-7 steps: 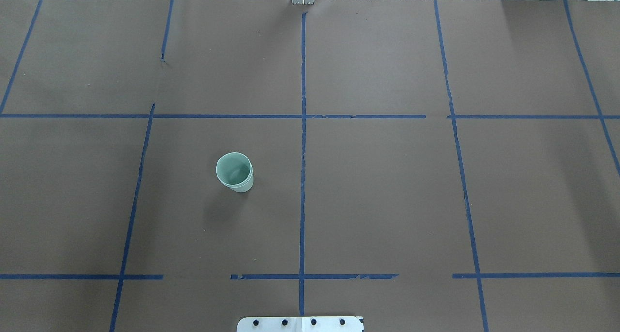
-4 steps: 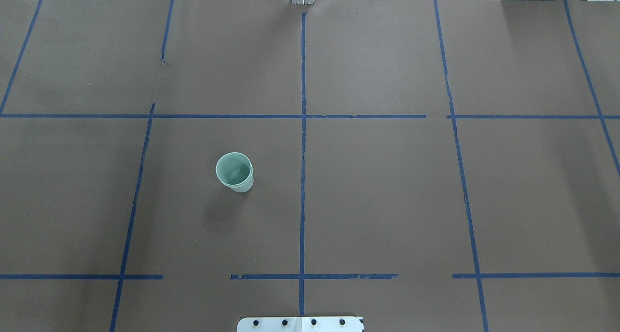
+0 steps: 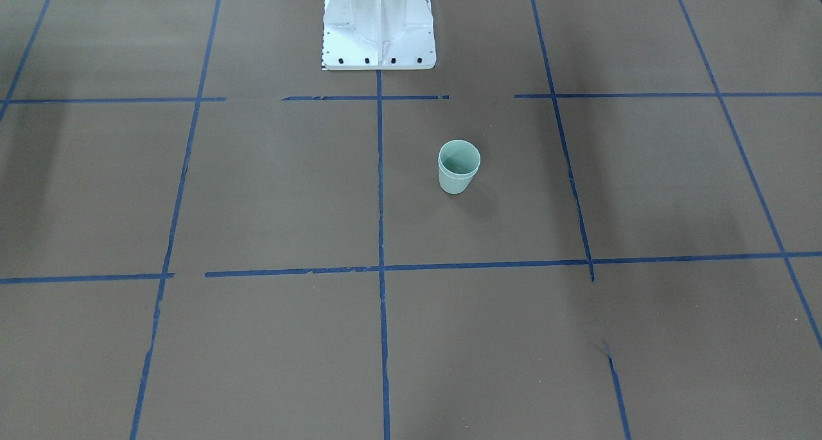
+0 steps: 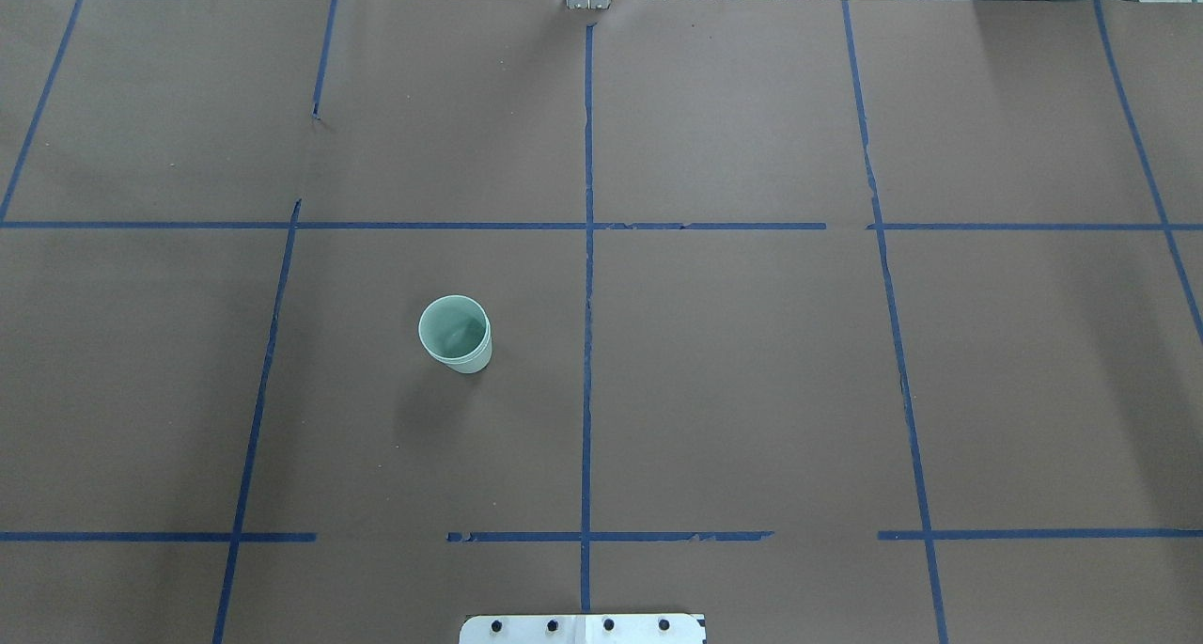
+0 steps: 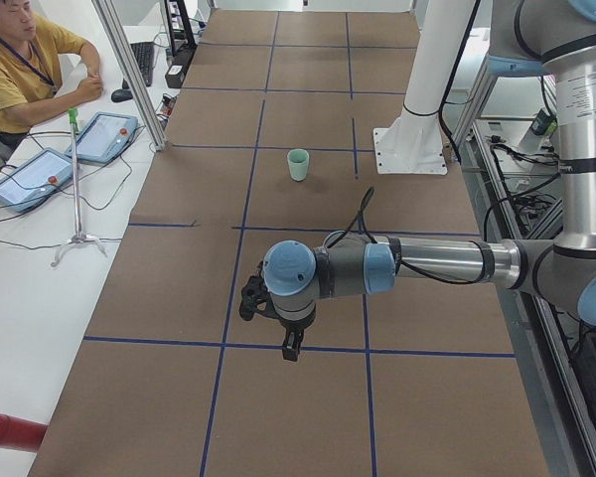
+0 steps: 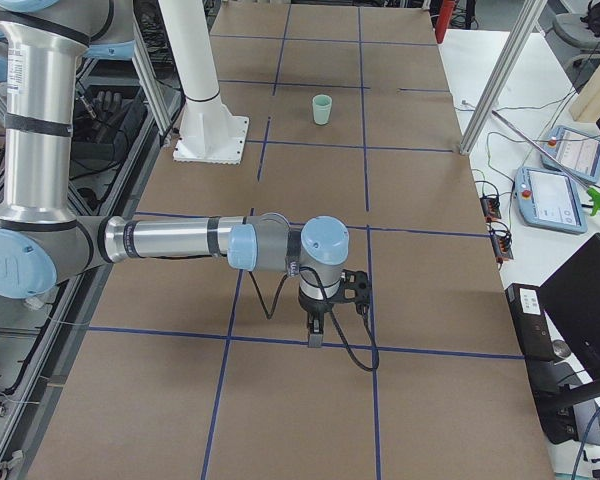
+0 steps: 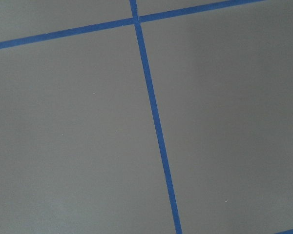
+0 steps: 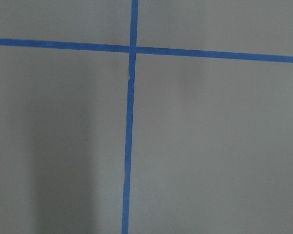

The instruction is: Stack cups

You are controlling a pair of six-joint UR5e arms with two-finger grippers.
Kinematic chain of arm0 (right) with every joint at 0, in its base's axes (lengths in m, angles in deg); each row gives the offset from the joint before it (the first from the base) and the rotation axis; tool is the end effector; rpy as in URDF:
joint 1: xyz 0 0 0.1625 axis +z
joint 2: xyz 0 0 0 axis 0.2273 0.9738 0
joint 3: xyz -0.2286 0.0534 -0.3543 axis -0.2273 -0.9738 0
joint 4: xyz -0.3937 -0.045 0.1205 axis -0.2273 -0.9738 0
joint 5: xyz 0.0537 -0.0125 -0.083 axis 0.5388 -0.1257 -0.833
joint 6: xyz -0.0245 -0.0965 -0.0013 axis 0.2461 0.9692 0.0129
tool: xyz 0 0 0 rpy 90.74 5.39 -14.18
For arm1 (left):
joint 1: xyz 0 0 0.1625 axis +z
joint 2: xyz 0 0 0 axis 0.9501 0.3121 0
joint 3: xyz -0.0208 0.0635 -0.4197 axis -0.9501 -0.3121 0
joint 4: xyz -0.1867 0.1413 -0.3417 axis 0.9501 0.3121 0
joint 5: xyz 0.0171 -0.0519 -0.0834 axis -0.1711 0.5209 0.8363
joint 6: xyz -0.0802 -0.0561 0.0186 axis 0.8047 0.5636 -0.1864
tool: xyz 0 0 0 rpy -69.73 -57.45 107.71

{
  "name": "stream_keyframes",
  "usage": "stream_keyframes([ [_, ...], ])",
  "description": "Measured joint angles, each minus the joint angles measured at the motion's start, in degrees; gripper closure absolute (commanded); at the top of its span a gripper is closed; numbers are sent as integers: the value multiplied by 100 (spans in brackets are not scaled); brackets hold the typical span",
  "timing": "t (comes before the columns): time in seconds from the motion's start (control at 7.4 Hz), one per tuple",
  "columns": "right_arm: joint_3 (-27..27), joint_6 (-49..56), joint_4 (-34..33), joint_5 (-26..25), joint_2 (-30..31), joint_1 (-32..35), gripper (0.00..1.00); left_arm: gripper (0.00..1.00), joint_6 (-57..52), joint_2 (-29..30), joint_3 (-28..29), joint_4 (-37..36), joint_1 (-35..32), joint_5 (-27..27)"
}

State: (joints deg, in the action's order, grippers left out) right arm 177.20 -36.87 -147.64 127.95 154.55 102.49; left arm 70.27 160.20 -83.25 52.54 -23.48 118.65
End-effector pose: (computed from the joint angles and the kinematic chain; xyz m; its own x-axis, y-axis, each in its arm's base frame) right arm 0.0653 -0.4296 0.6303 0.7732 -0.0301 0.6335 0.0398 0.9992 -0.0012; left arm -0.0955 -0.3958 0.6386 0.6451 0.1744 -0.7439 -0.1252 0.9846 0.1223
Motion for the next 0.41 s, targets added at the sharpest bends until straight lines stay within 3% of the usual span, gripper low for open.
stream_keyframes([
  [0.41, 0, 0, 0, 0, 0, 0, 0, 0, 1, -4, 7, 0, -72, -1],
])
